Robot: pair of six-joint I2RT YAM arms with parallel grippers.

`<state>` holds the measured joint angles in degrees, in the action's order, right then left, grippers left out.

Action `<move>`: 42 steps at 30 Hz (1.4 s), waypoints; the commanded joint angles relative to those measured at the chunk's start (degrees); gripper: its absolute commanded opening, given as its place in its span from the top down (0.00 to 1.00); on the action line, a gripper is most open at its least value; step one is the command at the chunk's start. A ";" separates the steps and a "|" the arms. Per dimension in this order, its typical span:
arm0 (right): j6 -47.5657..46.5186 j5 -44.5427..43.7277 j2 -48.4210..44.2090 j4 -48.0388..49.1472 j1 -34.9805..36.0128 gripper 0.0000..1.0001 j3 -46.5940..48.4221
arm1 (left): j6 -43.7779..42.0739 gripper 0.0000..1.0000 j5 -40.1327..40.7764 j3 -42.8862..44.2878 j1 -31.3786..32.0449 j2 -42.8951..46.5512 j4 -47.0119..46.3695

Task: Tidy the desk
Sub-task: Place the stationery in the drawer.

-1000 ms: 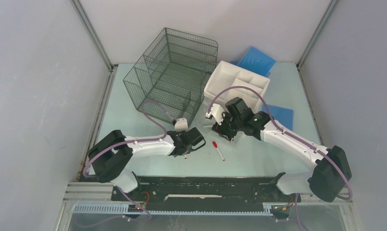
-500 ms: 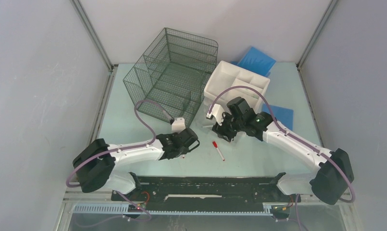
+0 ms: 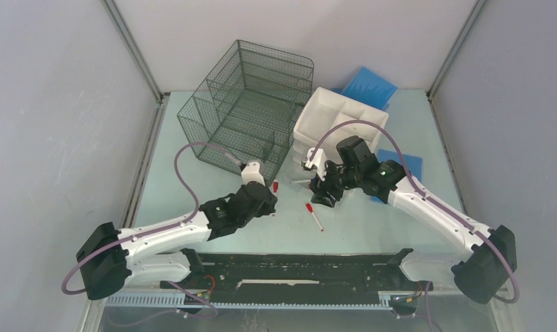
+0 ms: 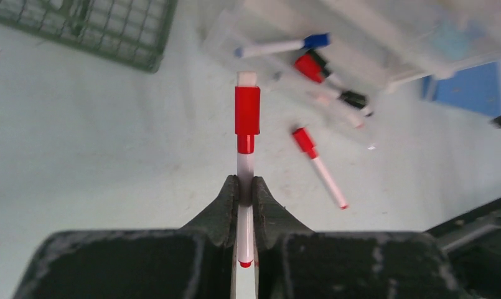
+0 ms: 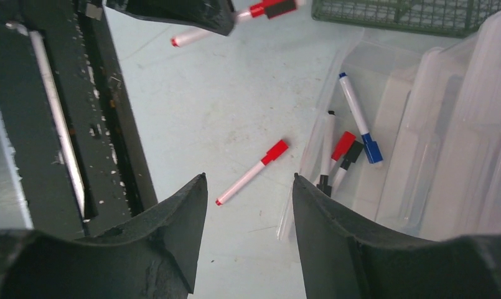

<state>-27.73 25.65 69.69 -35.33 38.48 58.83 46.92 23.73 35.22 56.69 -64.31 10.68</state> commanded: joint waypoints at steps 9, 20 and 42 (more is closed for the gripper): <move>4.46 18.54 -6.07 -0.61 -6.51 0.33 3.22 | -5.17 1.00 -5.72 -1.89 0.18 3.67 -24.98; 10.20 23.65 -4.84 1.39 -7.98 0.25 3.17 | -5.18 1.00 -8.20 -3.67 0.20 3.13 -38.76; 30.01 19.62 -4.41 17.26 -8.07 0.33 -2.75 | -2.32 1.00 -11.36 -1.92 0.51 -1.96 -51.54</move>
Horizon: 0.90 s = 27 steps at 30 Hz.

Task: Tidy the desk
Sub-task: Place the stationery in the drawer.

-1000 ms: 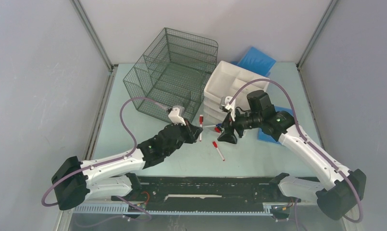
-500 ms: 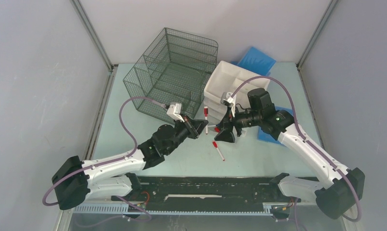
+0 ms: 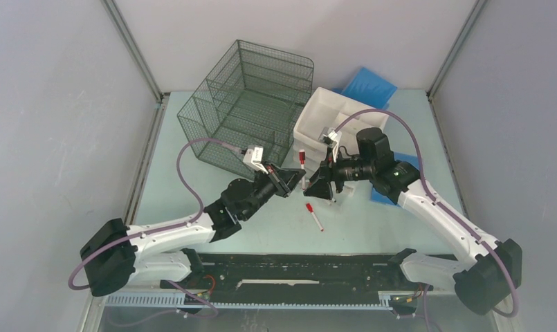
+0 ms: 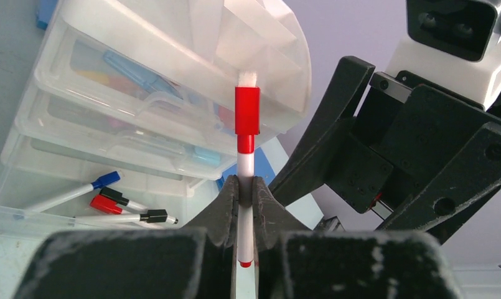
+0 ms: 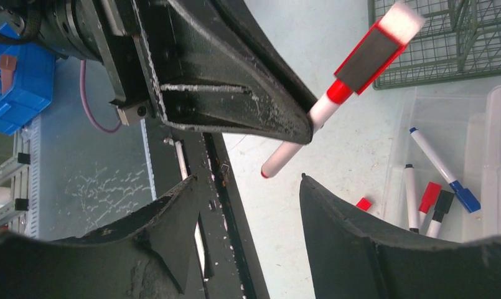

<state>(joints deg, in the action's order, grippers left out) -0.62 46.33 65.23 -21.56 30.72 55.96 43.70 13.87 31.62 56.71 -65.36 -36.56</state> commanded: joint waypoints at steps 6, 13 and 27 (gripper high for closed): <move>3.61 -1.46 0.69 3.98 -0.31 0.36 -0.21 | 1.12 1.00 -1.91 2.12 0.76 -1.66 -5.18; 4.05 -1.68 1.90 4.32 -0.06 0.39 -0.22 | 0.95 1.00 -1.75 1.87 0.91 -1.52 -6.54; 5.86 -0.71 2.09 5.65 -0.26 0.67 -0.65 | 1.44 1.00 -1.91 3.00 1.80 -4.18 -12.54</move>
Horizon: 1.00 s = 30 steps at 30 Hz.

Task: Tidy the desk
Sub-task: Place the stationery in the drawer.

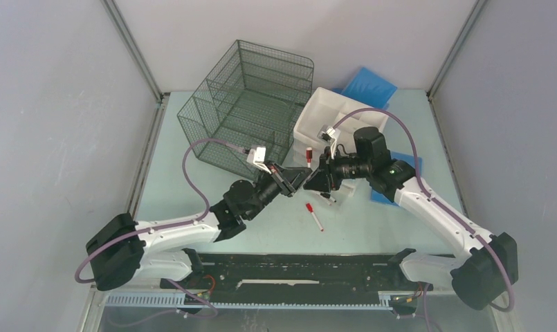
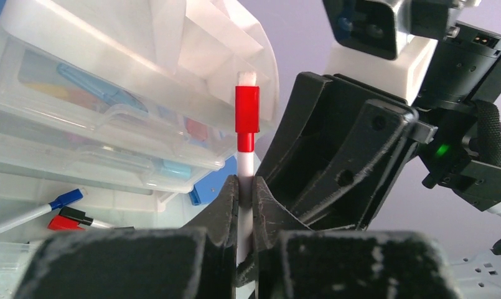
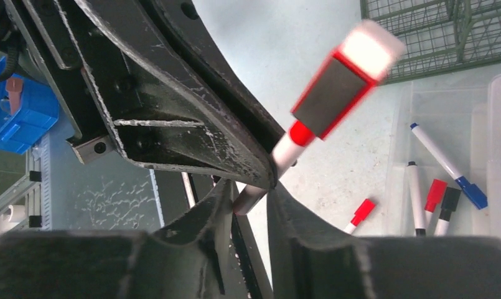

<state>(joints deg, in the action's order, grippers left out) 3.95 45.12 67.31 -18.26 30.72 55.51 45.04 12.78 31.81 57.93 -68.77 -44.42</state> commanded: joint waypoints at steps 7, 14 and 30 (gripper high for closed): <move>1.29 -0.58 -0.36 2.36 -0.96 0.95 -0.15 | 0.25 1.00 -1.05 2.48 0.78 -1.23 -6.71; -0.78 -1.53 -1.09 1.64 -1.21 1.00 -0.18 | -1.02 0.71 -1.65 1.96 0.78 -0.13 -6.58; -25.80 -13.83 -3.07 -11.67 1.46 1.00 3.27 | -13.41 0.09 2.96 -4.95 0.69 16.20 7.51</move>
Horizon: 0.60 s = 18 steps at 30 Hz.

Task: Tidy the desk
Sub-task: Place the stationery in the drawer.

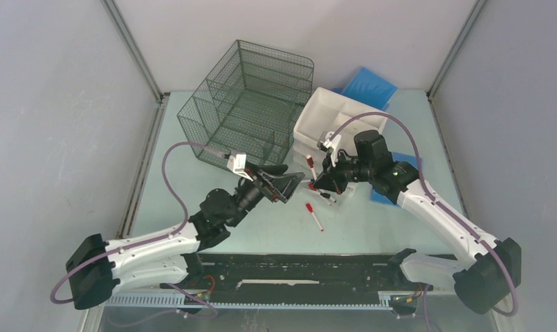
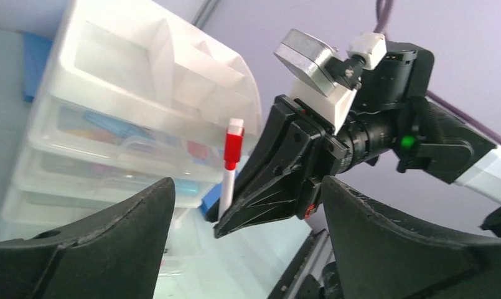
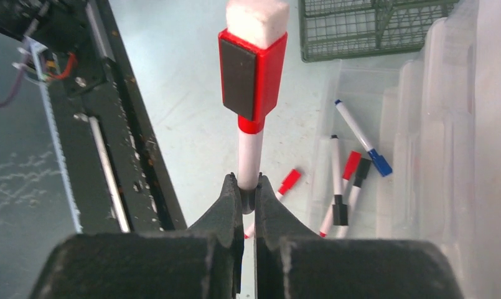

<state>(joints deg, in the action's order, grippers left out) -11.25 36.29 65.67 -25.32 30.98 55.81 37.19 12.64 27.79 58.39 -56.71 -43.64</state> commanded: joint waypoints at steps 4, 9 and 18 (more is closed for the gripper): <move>-13.89 -10.51 0.06 -6.11 2.34 1.00 3.43 | -6.14 0.00 6.06 -3.57 0.14 7.92 9.63; -16.39 -19.28 4.05 -7.28 4.78 1.00 4.03 | -5.69 0.00 6.42 -7.29 -0.44 11.60 11.01; -18.03 -30.02 9.50 -6.83 8.97 1.00 4.04 | -4.35 0.00 6.67 -11.62 -0.78 15.35 12.56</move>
<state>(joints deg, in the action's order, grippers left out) -27.42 12.64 74.13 -32.49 38.72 57.82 33.41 17.87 17.04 57.98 -43.33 -31.20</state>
